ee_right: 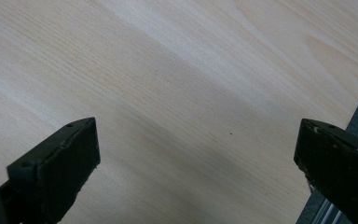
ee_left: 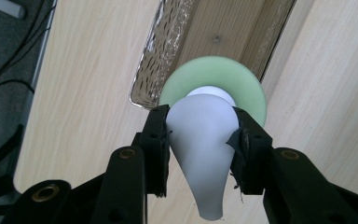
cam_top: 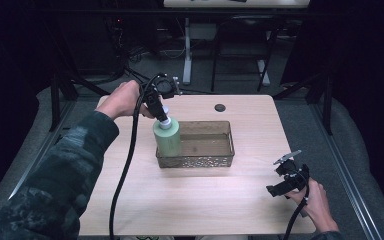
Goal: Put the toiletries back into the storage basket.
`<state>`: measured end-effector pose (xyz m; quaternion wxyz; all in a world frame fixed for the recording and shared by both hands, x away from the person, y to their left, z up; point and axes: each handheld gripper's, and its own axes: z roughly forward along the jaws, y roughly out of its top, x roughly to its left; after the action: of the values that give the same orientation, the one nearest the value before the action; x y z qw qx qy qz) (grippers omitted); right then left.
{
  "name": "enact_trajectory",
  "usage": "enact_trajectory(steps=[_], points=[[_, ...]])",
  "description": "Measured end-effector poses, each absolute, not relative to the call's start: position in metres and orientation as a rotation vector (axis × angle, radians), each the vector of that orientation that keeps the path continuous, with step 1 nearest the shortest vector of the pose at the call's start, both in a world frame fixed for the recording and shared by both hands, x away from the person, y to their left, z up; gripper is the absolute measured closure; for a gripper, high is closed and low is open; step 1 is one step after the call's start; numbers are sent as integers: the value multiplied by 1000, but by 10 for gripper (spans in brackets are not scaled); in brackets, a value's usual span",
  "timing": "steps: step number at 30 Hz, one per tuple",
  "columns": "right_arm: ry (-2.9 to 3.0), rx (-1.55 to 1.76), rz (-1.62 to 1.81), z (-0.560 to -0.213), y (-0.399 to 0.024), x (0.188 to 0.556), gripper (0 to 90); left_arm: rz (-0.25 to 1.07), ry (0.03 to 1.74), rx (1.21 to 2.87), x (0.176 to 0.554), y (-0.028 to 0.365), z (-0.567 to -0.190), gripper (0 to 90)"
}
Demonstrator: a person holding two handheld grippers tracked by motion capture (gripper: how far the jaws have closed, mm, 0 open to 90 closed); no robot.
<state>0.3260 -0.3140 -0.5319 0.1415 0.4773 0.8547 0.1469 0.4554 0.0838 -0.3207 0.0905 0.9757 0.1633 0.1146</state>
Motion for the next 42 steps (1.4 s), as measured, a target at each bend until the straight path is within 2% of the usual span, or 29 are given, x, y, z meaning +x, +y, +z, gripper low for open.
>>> enact_trajectory(steps=[5,9,15,22,28,42], points=[[2466,1374,424,-532,-313,326,0,329,527,2870,458,87,-321,580],[2467,1380,430,-532,-314,326,0,335,557,2848,459,90,-320,460],[2464,1378,432,-531,-315,326,0,356,595,2787,454,98,-314,178],[2457,1372,431,-530,-315,325,0,392,621,2710,444,113,-305,51],[2455,1374,441,-529,-315,325,0,444,643,2653,429,129,-308,1],[2460,1374,428,-530,-313,324,0,521,733,2533,388,167,-341,0]])
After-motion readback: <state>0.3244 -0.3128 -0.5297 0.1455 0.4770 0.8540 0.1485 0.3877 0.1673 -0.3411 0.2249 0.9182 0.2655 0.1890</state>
